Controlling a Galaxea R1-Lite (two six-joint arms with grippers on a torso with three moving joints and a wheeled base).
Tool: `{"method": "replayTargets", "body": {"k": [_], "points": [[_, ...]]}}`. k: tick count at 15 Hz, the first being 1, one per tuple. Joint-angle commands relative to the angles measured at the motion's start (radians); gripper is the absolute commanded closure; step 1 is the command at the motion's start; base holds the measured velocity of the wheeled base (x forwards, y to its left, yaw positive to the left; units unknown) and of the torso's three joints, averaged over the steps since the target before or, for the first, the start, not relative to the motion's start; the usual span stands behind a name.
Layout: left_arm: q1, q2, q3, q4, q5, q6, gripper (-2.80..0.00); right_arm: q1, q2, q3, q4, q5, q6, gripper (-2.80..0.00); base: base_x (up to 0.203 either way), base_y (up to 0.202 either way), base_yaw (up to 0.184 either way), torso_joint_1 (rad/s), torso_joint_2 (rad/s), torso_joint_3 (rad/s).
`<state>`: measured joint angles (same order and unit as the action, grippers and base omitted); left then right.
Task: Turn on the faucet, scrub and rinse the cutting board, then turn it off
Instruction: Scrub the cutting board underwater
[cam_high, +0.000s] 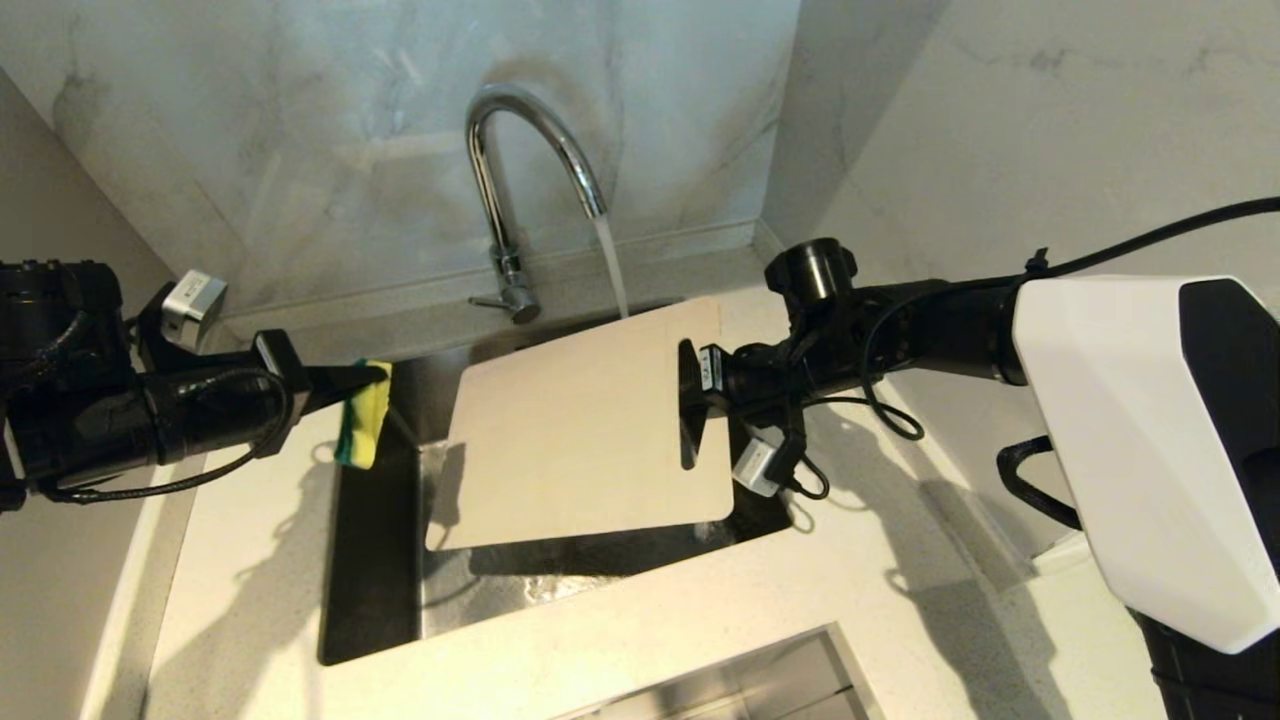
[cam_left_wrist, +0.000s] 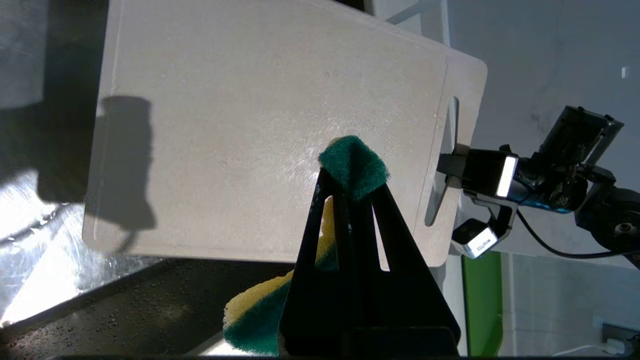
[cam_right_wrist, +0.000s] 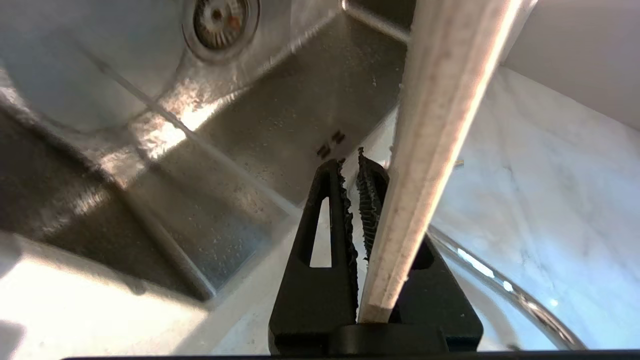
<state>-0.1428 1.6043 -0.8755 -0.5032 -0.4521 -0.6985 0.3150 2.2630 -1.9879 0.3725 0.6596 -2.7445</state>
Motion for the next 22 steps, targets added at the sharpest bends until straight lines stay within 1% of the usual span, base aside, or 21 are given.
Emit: {"method": "replayTargets", "body": {"k": [1,6,11,15,22], "points": [[-0.001,-0.003,0.0,-0.003,-0.002,-0.004,0.0,-0.018,0.007,0.0,-0.007,0.005,-0.016,0.0,0.0,0.0,0.0,0.0,0.0,0.0],[-0.015,-0.021,0.005,-0.003,0.003,-0.001,0.0,-0.062,0.006,-0.002,-0.03,0.006,-0.016,0.0,0.0,0.0,0.0,0.0,0.0,0.0],[-0.015,-0.036,0.006,-0.003,0.004,-0.001,0.0,-0.072,0.034,-0.006,-0.063,0.008,-0.016,0.0,0.0,0.0,0.0,0.0,0.0,0.0],[-0.014,-0.032,0.004,-0.003,0.003,-0.001,0.0,-0.073,0.03,-0.006,-0.092,0.026,-0.016,0.0,0.0,0.0,0.0,0.0,0.0,0.0],[-0.014,-0.019,0.003,-0.003,0.004,-0.001,0.0,-0.06,0.023,0.006,-0.071,0.028,-0.016,0.0,0.0,0.0,0.0,0.0,0.0,0.0]]}}
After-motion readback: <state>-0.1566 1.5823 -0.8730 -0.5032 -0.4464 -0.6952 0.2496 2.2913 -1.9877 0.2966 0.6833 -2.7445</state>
